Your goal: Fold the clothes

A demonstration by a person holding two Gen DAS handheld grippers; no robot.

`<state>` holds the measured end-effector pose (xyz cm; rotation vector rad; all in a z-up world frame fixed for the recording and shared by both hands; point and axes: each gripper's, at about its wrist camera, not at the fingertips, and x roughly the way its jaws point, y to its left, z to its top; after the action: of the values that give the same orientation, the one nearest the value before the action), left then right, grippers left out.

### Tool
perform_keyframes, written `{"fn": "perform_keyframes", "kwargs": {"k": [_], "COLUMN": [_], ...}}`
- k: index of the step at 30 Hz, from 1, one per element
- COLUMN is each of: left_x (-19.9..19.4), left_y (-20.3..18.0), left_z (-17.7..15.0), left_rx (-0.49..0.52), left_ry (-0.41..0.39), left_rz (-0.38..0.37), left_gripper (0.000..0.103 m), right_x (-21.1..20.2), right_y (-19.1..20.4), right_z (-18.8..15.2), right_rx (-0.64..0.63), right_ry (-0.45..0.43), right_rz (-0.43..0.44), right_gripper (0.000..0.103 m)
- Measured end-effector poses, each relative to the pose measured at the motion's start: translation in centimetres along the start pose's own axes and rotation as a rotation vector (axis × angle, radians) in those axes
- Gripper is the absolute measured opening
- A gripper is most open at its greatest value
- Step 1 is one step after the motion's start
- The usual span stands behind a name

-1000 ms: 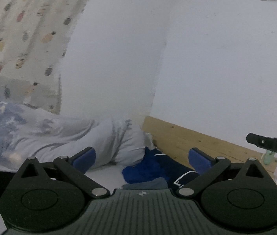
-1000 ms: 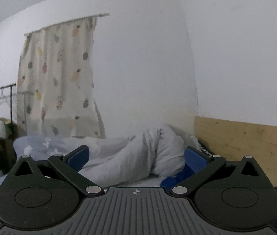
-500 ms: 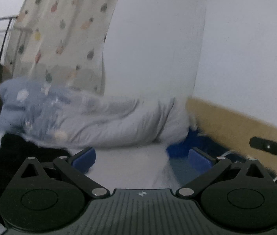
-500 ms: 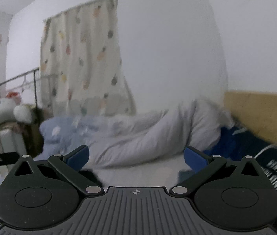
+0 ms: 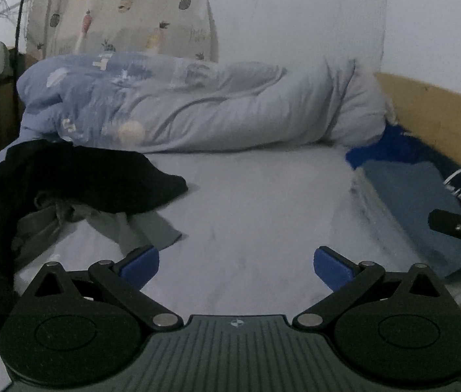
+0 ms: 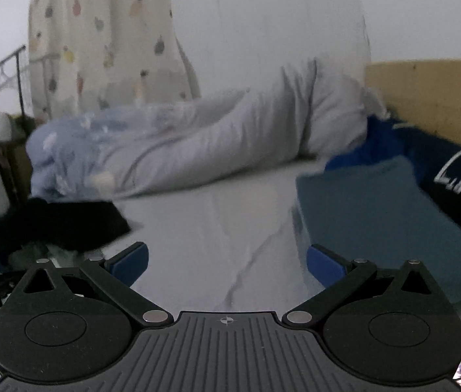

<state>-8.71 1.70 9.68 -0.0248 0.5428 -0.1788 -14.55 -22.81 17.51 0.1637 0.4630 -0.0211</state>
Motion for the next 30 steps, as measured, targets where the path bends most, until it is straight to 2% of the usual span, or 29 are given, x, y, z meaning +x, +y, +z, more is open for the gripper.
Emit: {"fn": "perform_keyframes", "kwargs": {"k": [6, 10, 14, 19, 23, 30], "left_x": [3.5, 5.6, 6.9, 8.0, 8.8, 9.5], "left_y": [0.3, 0.8, 1.3, 1.9, 2.0, 2.2], "left_z": [-2.2, -4.1, -5.3, -5.5, -6.2, -6.8], "left_rx": [-0.037, -0.071, -0.065, -0.081, -0.116, -0.105], "left_ry": [0.028, 0.065, 0.096, 0.097, 0.119, 0.102], "left_rz": [0.038, 0.057, 0.087, 0.098, 0.108, 0.084], "left_gripper": [0.103, 0.103, 0.103, 0.103, 0.103, 0.103], "right_x": [5.8, 8.3, 10.5, 11.6, 12.5, 14.1], "right_y": [-0.2, -0.5, -0.9, -0.5, -0.3, 1.6], "right_z": [-3.2, -5.4, -7.4, -7.6, -7.6, -8.4], "right_rx": [-0.016, -0.041, -0.020, -0.097, -0.064, -0.069], "right_ry": [0.061, 0.071, 0.155, 0.141, 0.157, 0.186], "right_rz": [0.005, -0.008, 0.004, -0.016, -0.025, -0.003], "right_gripper": [0.103, 0.103, 0.103, 0.103, 0.103, 0.103]}}
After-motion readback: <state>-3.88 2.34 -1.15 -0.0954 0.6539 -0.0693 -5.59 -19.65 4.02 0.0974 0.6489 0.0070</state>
